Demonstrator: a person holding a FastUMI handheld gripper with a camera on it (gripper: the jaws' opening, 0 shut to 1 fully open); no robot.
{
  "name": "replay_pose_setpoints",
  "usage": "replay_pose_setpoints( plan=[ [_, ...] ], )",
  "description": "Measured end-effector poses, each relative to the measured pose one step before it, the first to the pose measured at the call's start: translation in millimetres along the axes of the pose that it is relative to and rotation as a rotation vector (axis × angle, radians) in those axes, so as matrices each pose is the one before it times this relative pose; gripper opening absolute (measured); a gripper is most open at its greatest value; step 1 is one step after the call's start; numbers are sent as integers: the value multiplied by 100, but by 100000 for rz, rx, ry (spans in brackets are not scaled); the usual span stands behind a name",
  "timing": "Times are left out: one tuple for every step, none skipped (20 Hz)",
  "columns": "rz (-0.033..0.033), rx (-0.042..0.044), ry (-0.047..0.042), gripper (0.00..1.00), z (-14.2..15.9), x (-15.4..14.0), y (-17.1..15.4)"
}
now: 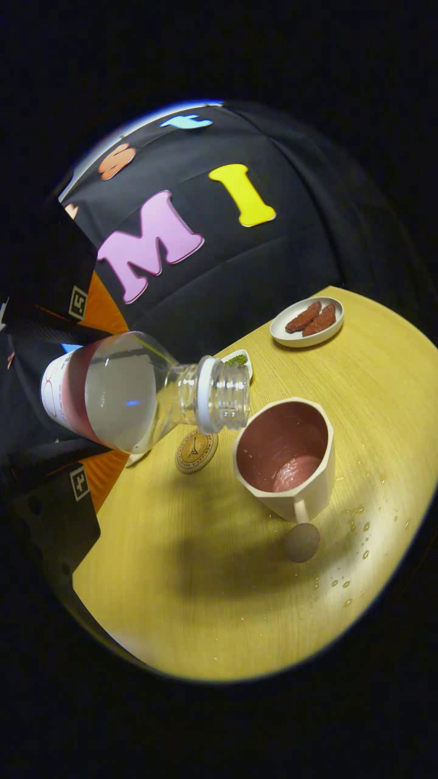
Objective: Take the bottle from table, then pour the juice into the cup, finally place the bottle on the coaster
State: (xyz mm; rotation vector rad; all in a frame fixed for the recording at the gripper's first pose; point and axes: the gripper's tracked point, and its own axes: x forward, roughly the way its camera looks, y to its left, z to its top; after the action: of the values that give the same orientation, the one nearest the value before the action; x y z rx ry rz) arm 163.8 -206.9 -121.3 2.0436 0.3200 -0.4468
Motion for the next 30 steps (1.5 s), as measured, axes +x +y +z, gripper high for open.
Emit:
replay_pose_setpoints(
  plan=[
    [550, -7115, -765, 71, -481, -258, -261],
    [1054, -6890, -618, 71, -558, -370, -121],
    [1117, -7494, -1022, 71, -484, -423, -31],
    [483, -8533, -1276, 71, -429, -335, -190],
    [-846, -10157, -423, 71, -645, -378, -573],
    [-1642, -9657, 565, 71, -907, -324, -665],
    [-805, -9064, -330, 71, -852, -467, -160],
    [819, -9586, -1161, 71, -653, -190, 206],
    [682, -10544, -419, 71, -930, -229, 62],
    [31, -11189, -641, 71, -794, -228, 155],
    [-597, -11769, -275, 71, -652, -28, 88],
    [-1352, -11737, -1374, 71, -660, 195, 141],
    [-1370, -11502, -1843, 71, -374, 230, 273],
    [-1678, -11042, -1631, 71, -497, 334, 434],
    [-1779, -11238, -2355, 71, -105, 344, 407],
    [-2630, -11034, -1966, 71, -59, 407, 146],
    [-2870, -10321, -3267, 71, 314, 562, 158],
    [-2866, -8983, -3385, 71, 387, 751, 196],
    [-2360, -6919, -3224, 71, 465, 707, 258],
    [-1273, -4642, -3476, 71, 517, 890, 414],
    [-834, -2079, -3014, 71, 394, 830, 457],
    [-32, -946, -3573, 71, 396, 943, 498],
    [-1323, -1587, -2566, 71, 255, 1018, 163],
    [-1788, -2343, -2545, 71, 67, 1016, -325],
    [-1798, -2336, -3233, 71, 272, 916, -250],
    [-1994, -2346, -3425, 71, 394, 1067, -448],
    [-1899, -2001, -2713, 71, 310, 948, -428],
    [-1667, -1575, -2523, 71, 53, 843, -314],
    [-1483, -894, -2137, 71, 15, 960, -282],
    [-606, -622, -1623, 71, -154, 1153, 29]
  ],
)
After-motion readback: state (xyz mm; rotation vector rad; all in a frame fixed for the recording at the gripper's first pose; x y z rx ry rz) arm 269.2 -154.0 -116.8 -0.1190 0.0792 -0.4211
